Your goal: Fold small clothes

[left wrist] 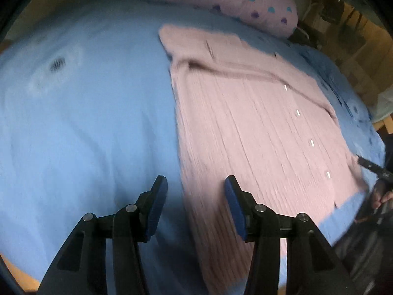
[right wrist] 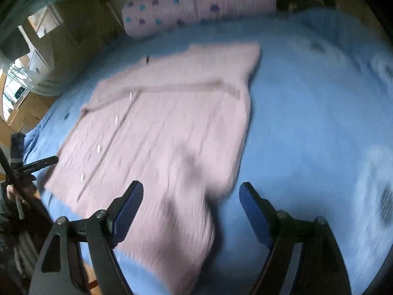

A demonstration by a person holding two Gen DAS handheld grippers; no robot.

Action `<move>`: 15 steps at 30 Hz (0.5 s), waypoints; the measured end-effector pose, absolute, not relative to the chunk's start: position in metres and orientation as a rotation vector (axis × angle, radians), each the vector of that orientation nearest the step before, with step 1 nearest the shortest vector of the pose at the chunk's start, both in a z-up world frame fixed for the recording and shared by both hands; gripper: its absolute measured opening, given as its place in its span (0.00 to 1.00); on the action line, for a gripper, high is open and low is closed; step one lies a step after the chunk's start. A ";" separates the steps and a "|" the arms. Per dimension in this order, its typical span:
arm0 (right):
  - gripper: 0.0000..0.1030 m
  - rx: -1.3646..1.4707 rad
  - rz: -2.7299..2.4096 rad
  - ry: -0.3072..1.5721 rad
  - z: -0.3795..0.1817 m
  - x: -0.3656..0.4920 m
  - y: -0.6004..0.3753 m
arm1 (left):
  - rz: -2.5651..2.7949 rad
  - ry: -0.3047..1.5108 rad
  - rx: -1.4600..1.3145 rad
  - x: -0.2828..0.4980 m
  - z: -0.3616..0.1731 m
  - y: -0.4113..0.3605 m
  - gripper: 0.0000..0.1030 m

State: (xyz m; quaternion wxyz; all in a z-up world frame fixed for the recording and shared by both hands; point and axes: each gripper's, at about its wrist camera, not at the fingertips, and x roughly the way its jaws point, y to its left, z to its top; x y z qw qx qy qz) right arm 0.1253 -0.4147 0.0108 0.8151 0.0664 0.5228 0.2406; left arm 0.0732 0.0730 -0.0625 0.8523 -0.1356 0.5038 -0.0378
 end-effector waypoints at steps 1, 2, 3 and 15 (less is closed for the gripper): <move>0.81 0.146 0.522 1.145 0.007 0.120 -0.413 | -0.080 1.061 -0.282 0.069 -0.062 0.070 0.42; 0.81 0.154 0.539 1.154 0.004 0.114 -0.412 | -0.080 1.062 -0.272 0.066 -0.062 0.068 0.44; 0.81 0.165 0.557 1.161 0.002 0.109 -0.411 | -0.092 1.078 -0.273 0.062 -0.062 0.065 0.49; 0.77 0.308 0.560 1.175 -0.006 0.089 -0.415 | -0.205 1.079 -0.409 0.050 -0.061 0.060 0.59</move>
